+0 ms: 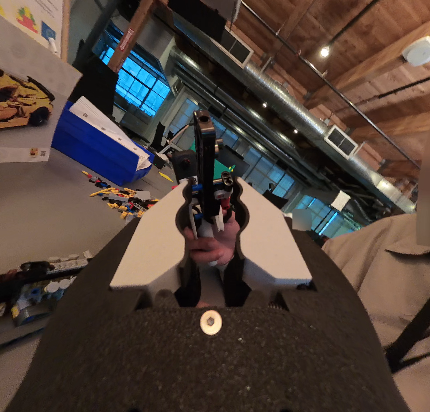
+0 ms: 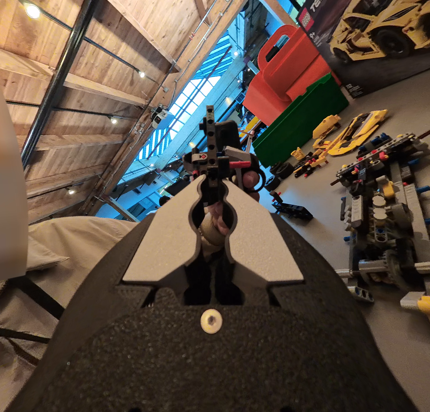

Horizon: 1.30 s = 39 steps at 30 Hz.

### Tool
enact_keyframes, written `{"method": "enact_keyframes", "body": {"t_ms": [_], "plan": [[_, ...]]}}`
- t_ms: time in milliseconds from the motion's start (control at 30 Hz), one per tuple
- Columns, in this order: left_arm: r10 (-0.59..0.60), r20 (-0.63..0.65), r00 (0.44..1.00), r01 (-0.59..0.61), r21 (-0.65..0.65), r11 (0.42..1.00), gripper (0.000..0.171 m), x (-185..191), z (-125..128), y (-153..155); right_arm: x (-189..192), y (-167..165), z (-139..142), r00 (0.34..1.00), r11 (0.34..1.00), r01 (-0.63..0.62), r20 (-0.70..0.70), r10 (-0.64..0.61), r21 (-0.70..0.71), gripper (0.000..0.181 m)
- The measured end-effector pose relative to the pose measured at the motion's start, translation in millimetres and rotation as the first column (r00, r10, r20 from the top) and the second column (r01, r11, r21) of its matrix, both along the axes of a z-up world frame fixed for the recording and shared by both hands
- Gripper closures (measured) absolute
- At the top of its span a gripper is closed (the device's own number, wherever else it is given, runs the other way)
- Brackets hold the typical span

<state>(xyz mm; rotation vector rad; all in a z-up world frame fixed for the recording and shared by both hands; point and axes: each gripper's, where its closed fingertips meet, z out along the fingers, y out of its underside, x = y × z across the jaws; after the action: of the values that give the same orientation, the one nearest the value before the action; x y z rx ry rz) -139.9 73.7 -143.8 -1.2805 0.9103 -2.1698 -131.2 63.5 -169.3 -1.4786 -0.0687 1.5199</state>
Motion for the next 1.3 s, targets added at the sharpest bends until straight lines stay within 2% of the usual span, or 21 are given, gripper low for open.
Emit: {"method": "enact_keyframes", "body": {"t_ms": [67, 133, 167, 267, 333, 433, 600, 767, 900, 1000, 1167, 1300], "plan": [[0.031, -0.033, 0.999, -0.031, 0.013, 0.999, 0.137, 1.1, -7.3, 3.9, 3.6, 5.2, -2.3, 0.999, 0.999, 0.041, -0.010, -0.041, -0.024, 0.175], [0.073, -0.051, 0.996, -0.070, 0.063, 0.996, 0.137, 1.7, -12.6, 6.3, 18.3, 8.0, 9.1, 0.988, 0.991, 0.136, -0.083, -0.134, 0.018, 0.175], [0.098, -0.050, 0.994, -0.094, 0.078, 0.992, 0.137, 2.0, -13.4, 7.9, 21.4, 7.8, 11.6, 0.986, 0.990, 0.137, -0.097, -0.134, 0.018, 0.175], [0.104, -0.045, 0.994, -0.099, 0.093, 0.991, 0.137, 4.1, -12.3, 2.3, 15.1, 12.3, 0.3, 0.986, 0.986, 0.166, 0.015, -0.166, 0.004, 0.176], [0.068, -0.060, 0.996, -0.059, 0.143, 0.988, 0.137, 6.7, -14.9, -10.8, 11.5, 10.8, 3.5, 0.984, 0.985, 0.171, 0.039, -0.173, 0.034, 0.175], [0.120, -0.060, 0.991, -0.106, 0.208, 0.972, 0.137, 8.3, -16.1, -13.4, 6.7, 10.5, 3.9, 0.986, 0.987, 0.158, 0.038, -0.160, 0.037, 0.175], [0.160, -0.026, 0.987, -0.156, 0.114, 0.981, 0.137, -1.3, -6.6, 7.6, 3.9, 10.0, -1.1, 0.982, 0.986, 0.159, 0.099, -0.162, 0.042, 0.176], [0.154, 0.007, 0.988, -0.154, 0.049, 0.987, 0.141, -7.1, -1.0, 12.8, 0.3, 8.2, 3.7, 0.991, 0.991, 0.127, 0.046, -0.129, 0.044, 0.174], [0.098, 0.066, 0.993, -0.096, -0.033, 0.995, 0.141, -14.3, 9.6, 12.9, -1.5, 3.7, 10.2, 0.996, 0.994, 0.090, -0.008, -0.090, 0.063, 0.175], [0.152, 0.113, 0.982, -0.144, -0.069, 0.987, 0.145, -22.0, 16.9, 24.1, -2.9, 1.5, 7.9, 0.998, 0.999, 0.035, -0.052, -0.033, 0.024, 0.175], [0.180, 0.066, 0.982, -0.183, 0.044, 0.982, 0.152, -17.1, 10.2, 19.0, -6.7, 0.5, 9.2, 0.999, 0.998, 0.028, -0.035, -0.027, 0.047, 0.175], [0.235, 0.092, 0.968, -0.247, 0.156, 0.956, 0.163, -17.7, 13.3, 14.1, -15.9, 0.9, 4.9, 1.000, 0.998, 0.020, 0.018, -0.021, 0.062, 0.174]]}}
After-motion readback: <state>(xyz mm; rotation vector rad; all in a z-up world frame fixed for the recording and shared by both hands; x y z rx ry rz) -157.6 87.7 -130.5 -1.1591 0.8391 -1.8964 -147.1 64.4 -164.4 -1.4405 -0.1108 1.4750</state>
